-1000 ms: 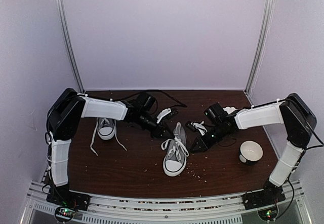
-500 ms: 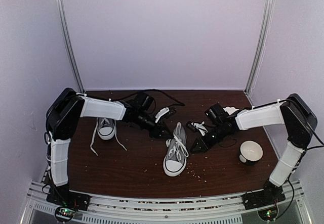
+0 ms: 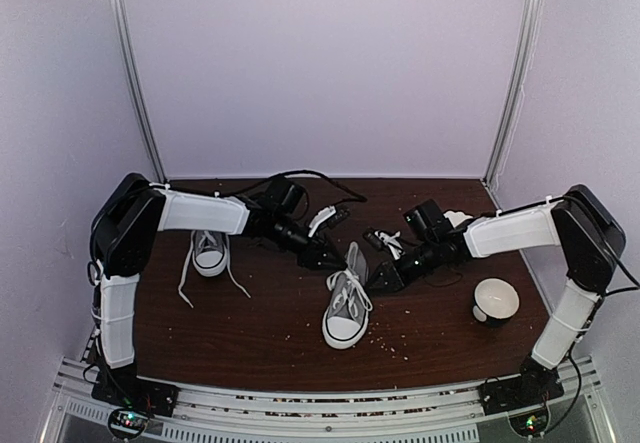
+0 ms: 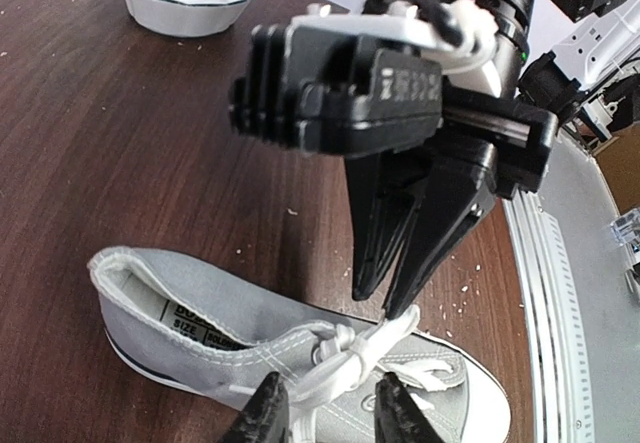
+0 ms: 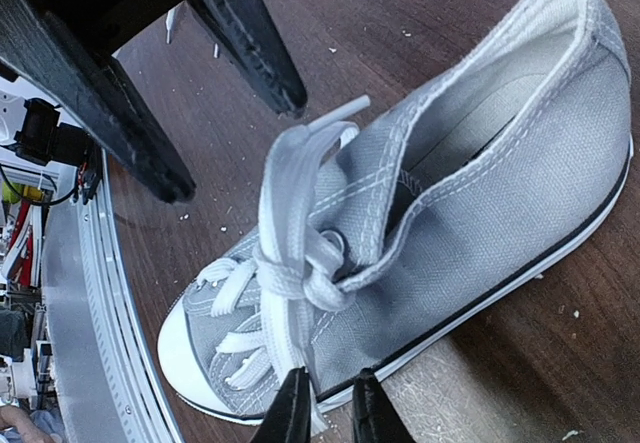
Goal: Tie the shoes
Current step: Adjust the crossed shoelace on the shoelace.
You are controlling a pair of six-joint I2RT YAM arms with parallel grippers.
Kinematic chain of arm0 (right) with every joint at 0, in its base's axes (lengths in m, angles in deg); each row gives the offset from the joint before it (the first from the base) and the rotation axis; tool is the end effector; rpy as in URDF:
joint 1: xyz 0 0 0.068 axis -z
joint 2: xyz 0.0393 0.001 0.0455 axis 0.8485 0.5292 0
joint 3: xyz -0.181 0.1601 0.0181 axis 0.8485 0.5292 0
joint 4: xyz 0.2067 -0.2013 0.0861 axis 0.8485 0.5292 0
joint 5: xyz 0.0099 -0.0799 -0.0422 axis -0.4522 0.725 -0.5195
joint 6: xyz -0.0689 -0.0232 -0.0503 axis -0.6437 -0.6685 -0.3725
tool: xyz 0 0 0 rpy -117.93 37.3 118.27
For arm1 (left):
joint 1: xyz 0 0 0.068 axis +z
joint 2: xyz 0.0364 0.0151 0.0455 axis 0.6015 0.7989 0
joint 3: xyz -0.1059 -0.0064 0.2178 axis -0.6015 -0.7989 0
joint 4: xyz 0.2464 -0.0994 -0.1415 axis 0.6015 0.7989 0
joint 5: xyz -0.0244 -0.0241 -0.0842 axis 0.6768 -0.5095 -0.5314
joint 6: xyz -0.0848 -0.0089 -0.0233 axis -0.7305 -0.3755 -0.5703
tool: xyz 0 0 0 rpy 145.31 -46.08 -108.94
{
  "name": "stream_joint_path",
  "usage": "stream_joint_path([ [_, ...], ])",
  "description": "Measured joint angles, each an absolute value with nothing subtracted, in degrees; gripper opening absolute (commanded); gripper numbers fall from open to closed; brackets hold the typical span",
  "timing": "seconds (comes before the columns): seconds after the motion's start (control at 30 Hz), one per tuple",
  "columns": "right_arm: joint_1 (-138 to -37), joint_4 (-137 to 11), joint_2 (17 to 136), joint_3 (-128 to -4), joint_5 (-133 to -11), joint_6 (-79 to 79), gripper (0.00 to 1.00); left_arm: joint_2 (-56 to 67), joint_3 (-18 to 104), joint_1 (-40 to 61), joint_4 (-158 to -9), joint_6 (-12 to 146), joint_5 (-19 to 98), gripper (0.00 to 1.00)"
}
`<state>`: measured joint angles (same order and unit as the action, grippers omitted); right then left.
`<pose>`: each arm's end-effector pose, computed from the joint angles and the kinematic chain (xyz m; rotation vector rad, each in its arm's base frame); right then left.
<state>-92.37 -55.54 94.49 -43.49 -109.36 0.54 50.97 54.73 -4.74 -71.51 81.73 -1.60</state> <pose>0.2784 0.2576 0.0746 -0.9281 2.3933 1.2823 0.3257 -0.3701 0.0977 1.3090 2.0311 -1.3393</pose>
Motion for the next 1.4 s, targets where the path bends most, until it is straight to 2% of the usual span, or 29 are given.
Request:
stream_joint_path([
  [0.2, -92.66, -56.09, 95.78, -44.32, -110.61, 1.11, 0.16, 51.04, 55.04, -4.76, -71.38, 81.49, -2.03, 0.24],
  [0.53, -93.07, -56.24, 97.00, -45.70, -110.74, 1.20, 0.17, 52.26, 55.93, -4.98, -70.09, 81.99, -0.81, 0.27],
  [0.63, -93.12, -56.27, 97.52, -46.27, -110.76, 1.17, 0.04, 52.68, 56.33, -4.98, -69.70, 82.08, -0.42, 0.27],
  [0.7, -93.16, -56.24, 97.81, -46.33, -110.87, 1.26, 0.00, 53.09, 56.85, -5.04, -69.48, 82.17, -0.26, 0.22],
  [0.8, -93.23, -55.78, 97.90, -46.38, -110.76, 0.93, 0.00, 53.25, 57.07, -5.13, -69.32, 82.30, -0.28, 0.10],
  [0.93, -93.31, -55.02, 97.90, -46.38, -110.61, 0.50, 0.06, 53.25, 57.07, -5.24, -69.37, 82.58, -0.52, 0.00],
  [1.1, -93.31, -53.97, 97.87, -46.38, -109.80, -0.44, 0.07, 53.25, 57.07, -5.24, -69.39, 82.52, -0.70, 0.00],
  [1.4, -90.95, -52.83, 93.76, -44.85, -105.30, -2.74, 0.20, 53.25, 57.07, -5.24, -69.78, 82.25, -0.52, 0.00],
])
